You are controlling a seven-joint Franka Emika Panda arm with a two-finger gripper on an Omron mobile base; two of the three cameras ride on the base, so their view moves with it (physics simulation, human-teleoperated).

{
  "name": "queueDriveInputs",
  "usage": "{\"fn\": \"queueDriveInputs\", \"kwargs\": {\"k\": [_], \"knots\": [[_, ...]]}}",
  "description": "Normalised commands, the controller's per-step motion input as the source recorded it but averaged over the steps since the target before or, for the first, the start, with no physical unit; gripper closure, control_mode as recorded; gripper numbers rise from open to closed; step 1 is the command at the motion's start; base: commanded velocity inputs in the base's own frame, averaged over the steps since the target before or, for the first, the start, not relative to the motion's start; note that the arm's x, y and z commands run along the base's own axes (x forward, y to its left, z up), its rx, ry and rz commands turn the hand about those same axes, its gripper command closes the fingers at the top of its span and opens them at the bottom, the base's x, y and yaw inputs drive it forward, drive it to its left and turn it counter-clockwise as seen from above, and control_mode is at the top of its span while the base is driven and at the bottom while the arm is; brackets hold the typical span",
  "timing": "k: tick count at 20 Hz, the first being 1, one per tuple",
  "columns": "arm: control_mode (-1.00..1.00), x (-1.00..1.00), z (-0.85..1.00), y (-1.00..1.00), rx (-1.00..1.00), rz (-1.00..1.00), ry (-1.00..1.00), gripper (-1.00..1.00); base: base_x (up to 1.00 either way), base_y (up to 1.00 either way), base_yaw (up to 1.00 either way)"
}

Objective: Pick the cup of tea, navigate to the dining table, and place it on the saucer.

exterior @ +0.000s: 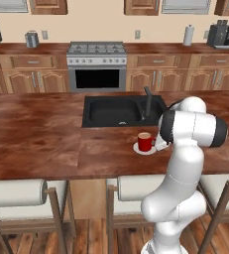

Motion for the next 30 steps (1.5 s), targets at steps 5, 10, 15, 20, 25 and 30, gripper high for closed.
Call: {"fn": "queueDriveInputs", "kwargs": {"k": [5, 10, 15, 20, 25, 30], "knots": [[-1.0, 0.0, -0.02, 0.0, 0.0, 0.0, 0.0, -1.0, 0.0, 0.0, 0.0], [-1.0, 0.0, 0.0, 0.0, 0.0, 0.0, 0.0, -1.0, 0.0, 0.0, 0.0], [-1.0, -0.02, 0.0, 0.02, 0.0, 0.02, 0.0, -1.0, 0.0, 0.0, 0.0], [-1.0, -0.1, 0.0, 0.0, 0.0, 0.02, 0.0, -1.0, 0.0, 0.0, 0.0], [-1.0, -0.42, 0.0, 0.0, 0.0, 0.0, 0.0, -1.0, 0.0, 0.0, 0.0], [-1.0, -0.52, 0.08, 0.0, 0.01, 0.0, 0.0, -1.0, 0.0, 0.0, 0.0]]}}
